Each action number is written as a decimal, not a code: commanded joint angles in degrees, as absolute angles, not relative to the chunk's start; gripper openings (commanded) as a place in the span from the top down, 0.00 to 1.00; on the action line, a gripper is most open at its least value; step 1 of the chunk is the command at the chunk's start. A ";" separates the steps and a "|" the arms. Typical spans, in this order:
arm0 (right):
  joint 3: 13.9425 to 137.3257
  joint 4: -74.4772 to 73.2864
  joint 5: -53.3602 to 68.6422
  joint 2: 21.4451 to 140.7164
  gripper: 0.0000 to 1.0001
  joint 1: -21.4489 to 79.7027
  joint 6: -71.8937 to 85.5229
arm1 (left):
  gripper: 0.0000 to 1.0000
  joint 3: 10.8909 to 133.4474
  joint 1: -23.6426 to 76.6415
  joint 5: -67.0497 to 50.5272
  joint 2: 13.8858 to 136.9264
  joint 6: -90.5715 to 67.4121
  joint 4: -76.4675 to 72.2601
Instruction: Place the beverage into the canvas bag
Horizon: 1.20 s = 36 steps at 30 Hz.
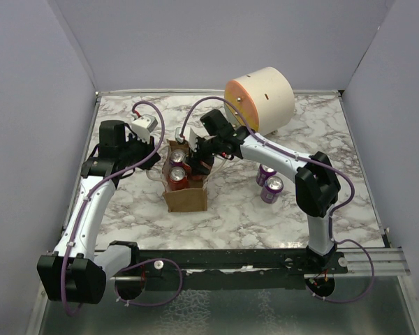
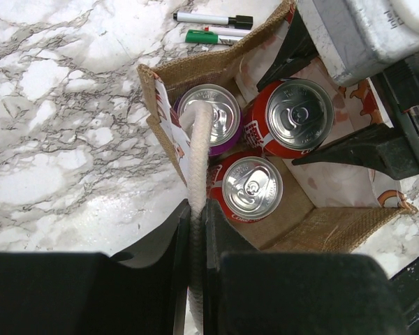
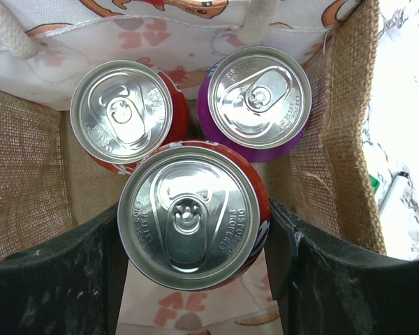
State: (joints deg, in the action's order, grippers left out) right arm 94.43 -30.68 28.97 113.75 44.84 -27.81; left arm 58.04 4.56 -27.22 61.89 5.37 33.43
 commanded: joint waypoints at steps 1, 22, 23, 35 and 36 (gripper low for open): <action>93.05 -24.57 33.49 114.20 0.66 44.38 -25.92 | 1.00 57.07 4.30 -29.15 60.84 4.75 33.00; 94.19 -25.77 29.27 117.53 0.46 44.38 -27.34 | 1.00 56.22 4.31 -29.46 59.96 4.91 32.39; 94.48 -26.03 29.11 117.51 0.45 44.38 -27.50 | 1.00 56.25 4.31 -29.45 59.94 4.92 32.37; 96.59 -28.59 27.47 117.08 0.27 44.38 -29.09 | 1.00 56.58 4.31 -29.49 60.45 4.99 32.38; 96.59 -28.69 27.38 117.12 0.26 44.38 -29.17 | 1.00 56.59 4.31 -29.54 60.51 5.01 32.43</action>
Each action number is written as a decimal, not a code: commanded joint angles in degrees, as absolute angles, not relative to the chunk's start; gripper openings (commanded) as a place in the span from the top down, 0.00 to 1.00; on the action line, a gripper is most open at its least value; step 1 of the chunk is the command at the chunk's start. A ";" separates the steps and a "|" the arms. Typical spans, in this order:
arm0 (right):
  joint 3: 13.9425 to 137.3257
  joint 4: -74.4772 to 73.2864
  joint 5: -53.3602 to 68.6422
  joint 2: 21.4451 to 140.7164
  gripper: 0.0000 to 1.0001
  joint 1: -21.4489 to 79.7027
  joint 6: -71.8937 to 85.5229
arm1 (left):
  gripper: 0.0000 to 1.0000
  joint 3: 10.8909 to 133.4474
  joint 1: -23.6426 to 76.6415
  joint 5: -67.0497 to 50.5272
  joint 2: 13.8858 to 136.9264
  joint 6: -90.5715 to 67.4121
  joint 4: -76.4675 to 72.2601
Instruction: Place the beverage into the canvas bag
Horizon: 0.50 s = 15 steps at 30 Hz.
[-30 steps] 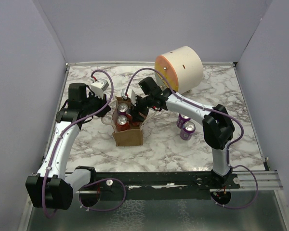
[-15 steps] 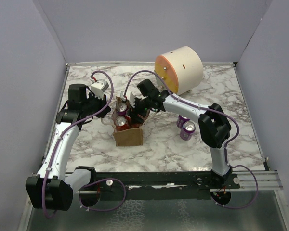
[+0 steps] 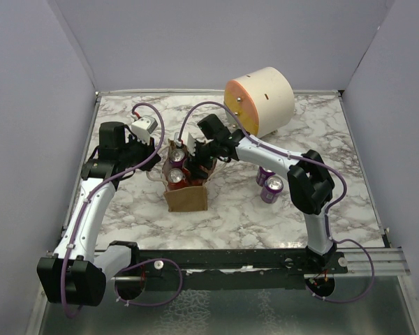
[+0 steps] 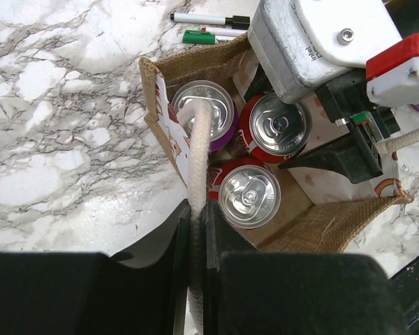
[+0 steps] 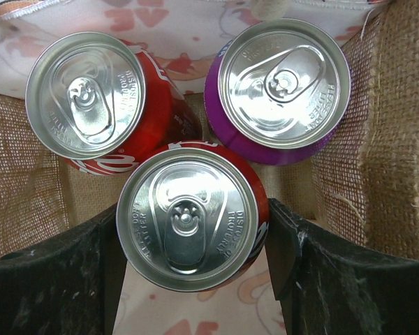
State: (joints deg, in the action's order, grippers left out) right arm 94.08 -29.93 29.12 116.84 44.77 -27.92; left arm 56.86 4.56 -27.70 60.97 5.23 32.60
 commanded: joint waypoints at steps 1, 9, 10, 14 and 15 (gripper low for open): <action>96.59 -28.80 27.34 117.08 0.24 44.38 -29.29 | 1.00 56.59 4.31 -29.53 60.47 5.01 32.45; 97.78 -29.94 27.18 116.77 0.18 44.38 -29.53 | 1.00 56.68 4.31 -29.60 60.66 5.10 32.50; 98.09 -30.20 27.12 116.72 0.18 44.36 -29.45 | 1.00 56.62 4.31 -29.61 60.66 5.05 32.51; 99.40 -30.99 27.74 116.09 0.18 44.38 -29.05 | 1.00 56.44 4.31 -29.94 60.82 5.14 32.46; 99.67 -31.17 27.83 115.88 0.18 44.38 -28.79 | 1.00 56.39 4.31 -30.14 60.90 5.20 32.51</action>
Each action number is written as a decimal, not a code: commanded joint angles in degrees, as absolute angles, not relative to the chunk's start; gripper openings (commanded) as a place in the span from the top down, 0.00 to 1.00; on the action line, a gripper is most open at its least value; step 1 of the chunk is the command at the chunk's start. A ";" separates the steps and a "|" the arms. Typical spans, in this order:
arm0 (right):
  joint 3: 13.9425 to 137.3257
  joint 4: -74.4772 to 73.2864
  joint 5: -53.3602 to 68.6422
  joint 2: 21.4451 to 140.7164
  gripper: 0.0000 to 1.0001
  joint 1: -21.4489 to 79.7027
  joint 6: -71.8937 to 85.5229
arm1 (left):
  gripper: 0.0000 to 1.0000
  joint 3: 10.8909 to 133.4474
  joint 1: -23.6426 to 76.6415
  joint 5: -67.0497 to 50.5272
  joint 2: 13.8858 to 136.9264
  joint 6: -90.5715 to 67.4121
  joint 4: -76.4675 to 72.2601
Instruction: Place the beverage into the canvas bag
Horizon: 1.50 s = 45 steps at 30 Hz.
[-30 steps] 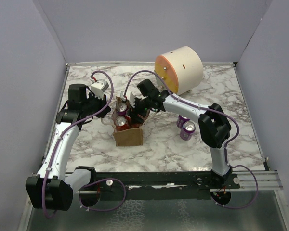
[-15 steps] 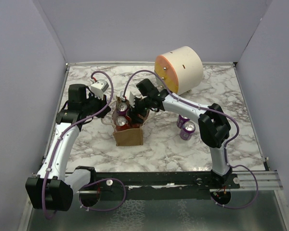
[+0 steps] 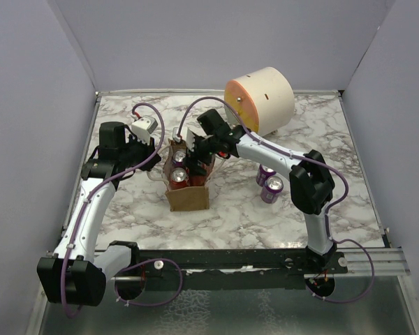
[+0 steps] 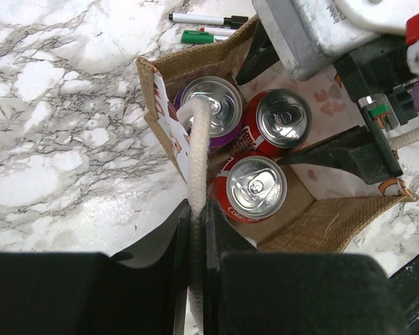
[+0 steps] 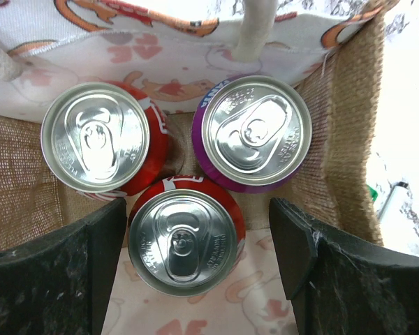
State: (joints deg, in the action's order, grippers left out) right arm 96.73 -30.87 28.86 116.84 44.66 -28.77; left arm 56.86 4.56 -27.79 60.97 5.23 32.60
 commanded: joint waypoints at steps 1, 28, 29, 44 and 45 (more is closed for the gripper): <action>99.93 -31.24 28.00 115.65 0.18 44.38 -28.63 | 1.00 56.33 4.31 -30.19 60.99 5.31 32.47; 93.68 -29.34 28.94 98.53 0.24 43.91 -25.38 | 1.00 57.03 4.31 -28.74 61.39 3.99 31.43; 92.37 -28.66 28.33 97.20 0.24 43.74 -25.73 | 1.00 56.95 4.31 -28.81 61.23 4.10 31.26; 76.39 -28.43 27.12 75.91 0.23 35.09 -27.06 | 1.00 56.18 4.31 -29.97 60.61 5.42 30.70; 75.18 -28.35 28.43 74.51 0.23 32.85 -26.32 | 1.00 56.10 4.31 -30.31 60.52 5.44 30.69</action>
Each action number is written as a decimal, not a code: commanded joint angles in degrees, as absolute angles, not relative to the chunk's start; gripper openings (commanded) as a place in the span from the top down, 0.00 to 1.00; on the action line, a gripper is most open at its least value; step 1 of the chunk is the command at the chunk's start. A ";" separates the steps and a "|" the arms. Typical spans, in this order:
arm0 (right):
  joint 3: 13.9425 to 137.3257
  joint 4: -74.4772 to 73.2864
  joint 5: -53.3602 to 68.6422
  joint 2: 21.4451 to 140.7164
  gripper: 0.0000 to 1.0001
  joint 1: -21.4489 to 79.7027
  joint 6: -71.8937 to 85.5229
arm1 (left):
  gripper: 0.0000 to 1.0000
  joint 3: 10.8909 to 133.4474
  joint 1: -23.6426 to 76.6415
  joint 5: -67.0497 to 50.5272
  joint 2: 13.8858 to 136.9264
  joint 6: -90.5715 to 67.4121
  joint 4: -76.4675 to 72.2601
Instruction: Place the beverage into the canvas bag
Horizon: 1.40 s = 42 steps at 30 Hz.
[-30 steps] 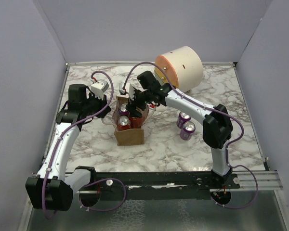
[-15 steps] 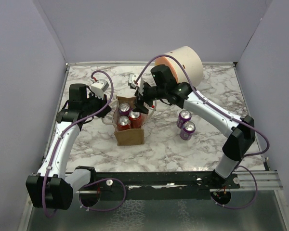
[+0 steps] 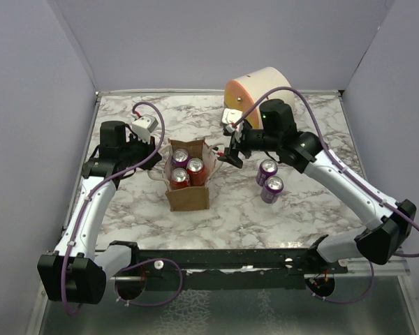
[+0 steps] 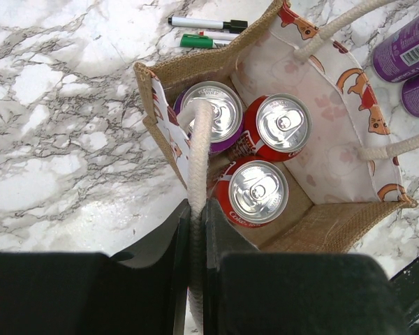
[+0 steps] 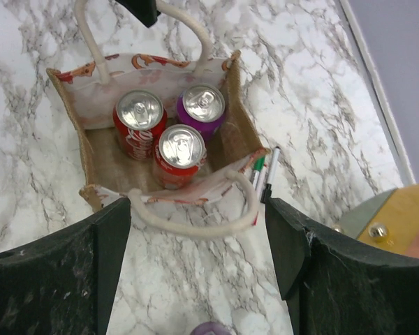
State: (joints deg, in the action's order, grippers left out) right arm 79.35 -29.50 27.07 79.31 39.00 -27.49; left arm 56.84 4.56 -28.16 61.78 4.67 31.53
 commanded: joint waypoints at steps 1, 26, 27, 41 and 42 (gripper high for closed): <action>74.02 -28.31 29.34 73.26 0.23 30.55 -25.64 | 1.00 56.07 4.31 -30.65 60.40 5.45 30.63; 55.79 -26.72 15.56 72.30 0.15 17.14 -23.92 | 1.00 56.27 4.31 -32.17 60.39 5.18 30.29; 55.66 -26.67 15.62 73.10 0.14 17.14 -24.09 | 1.00 56.19 4.31 -32.19 60.40 5.14 30.30; 54.80 -26.39 19.63 82.51 0.21 17.14 -22.70 | 1.00 55.89 4.31 -32.60 60.12 5.00 30.04; 54.96 -26.52 19.94 82.87 0.23 17.14 -22.64 | 1.00 55.84 4.31 -32.61 60.17 5.02 29.98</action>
State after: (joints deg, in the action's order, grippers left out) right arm 54.74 -27.77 17.61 81.08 17.23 -23.11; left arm 56.42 4.56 -30.63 61.19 4.82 30.85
